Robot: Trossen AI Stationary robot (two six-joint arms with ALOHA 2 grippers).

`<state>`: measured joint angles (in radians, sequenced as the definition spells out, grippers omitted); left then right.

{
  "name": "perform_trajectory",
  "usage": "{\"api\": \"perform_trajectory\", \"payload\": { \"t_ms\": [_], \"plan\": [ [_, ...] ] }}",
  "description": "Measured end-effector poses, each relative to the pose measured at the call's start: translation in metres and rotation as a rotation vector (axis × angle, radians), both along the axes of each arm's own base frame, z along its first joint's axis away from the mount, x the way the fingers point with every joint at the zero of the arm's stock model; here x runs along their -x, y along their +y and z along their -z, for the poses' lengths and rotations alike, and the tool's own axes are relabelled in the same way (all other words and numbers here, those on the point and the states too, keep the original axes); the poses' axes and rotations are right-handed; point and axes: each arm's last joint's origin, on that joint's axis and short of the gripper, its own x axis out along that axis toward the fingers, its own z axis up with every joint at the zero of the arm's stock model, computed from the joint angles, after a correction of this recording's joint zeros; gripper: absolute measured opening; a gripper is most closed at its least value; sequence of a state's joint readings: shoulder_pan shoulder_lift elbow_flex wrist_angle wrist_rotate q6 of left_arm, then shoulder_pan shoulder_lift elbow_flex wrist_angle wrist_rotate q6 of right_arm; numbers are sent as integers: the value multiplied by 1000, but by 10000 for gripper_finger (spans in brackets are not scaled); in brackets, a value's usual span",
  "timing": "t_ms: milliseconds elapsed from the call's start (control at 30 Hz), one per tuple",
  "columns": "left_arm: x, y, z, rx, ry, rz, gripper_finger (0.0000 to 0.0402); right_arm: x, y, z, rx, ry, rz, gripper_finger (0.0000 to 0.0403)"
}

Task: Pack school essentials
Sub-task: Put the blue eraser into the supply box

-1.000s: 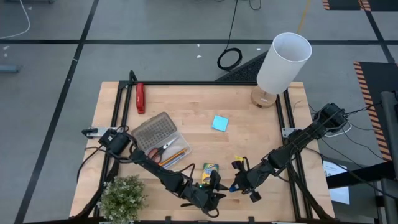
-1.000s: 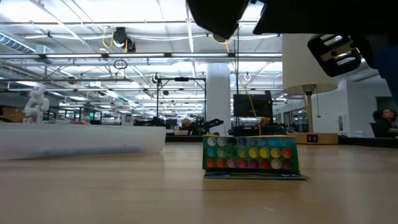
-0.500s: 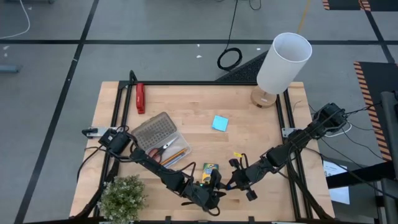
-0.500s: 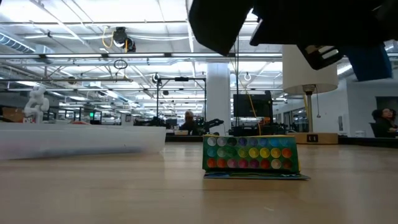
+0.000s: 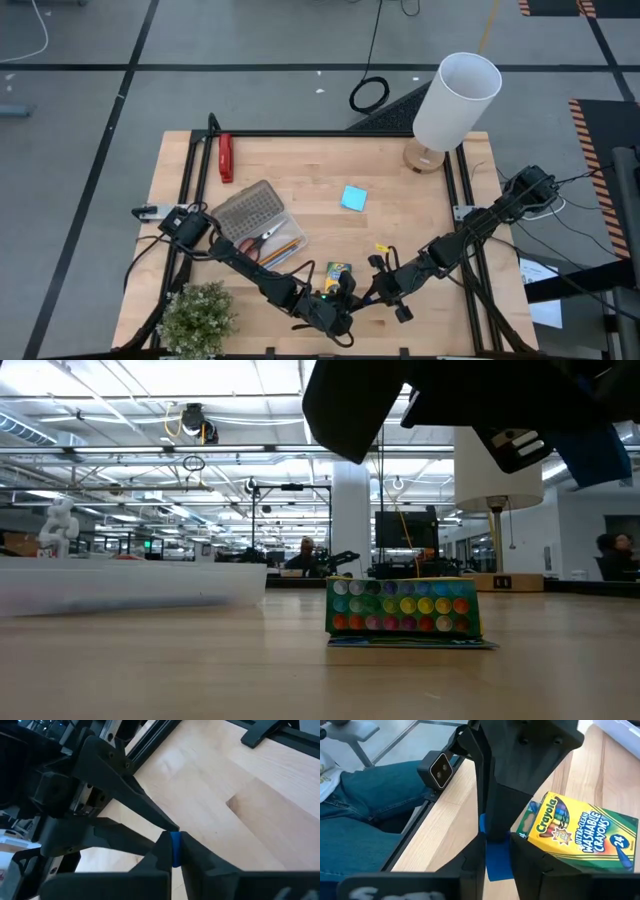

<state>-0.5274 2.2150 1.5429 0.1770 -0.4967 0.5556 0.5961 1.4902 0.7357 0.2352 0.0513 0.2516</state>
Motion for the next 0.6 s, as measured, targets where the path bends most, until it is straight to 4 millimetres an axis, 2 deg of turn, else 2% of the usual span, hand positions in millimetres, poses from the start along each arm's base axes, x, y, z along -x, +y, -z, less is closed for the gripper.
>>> {"api": "perform_trajectory", "payload": {
  "t_ms": [133,233,367,500,600],
  "plan": [
    [0,0,0,10,4,-1,29,1,-1,-2,-12,4,7,124],
    [1,-2,0,22,4,-3,36,4,-4,-10,-39,1,23,190],
    [8,-2,-7,33,45,-26,18,17,-13,-30,-68,17,51,278],
    [22,10,-31,28,99,-161,13,34,-28,-55,-77,-13,96,336],
    [38,22,-58,41,120,-269,25,48,-42,-74,-73,-62,139,350]
  ]
}}
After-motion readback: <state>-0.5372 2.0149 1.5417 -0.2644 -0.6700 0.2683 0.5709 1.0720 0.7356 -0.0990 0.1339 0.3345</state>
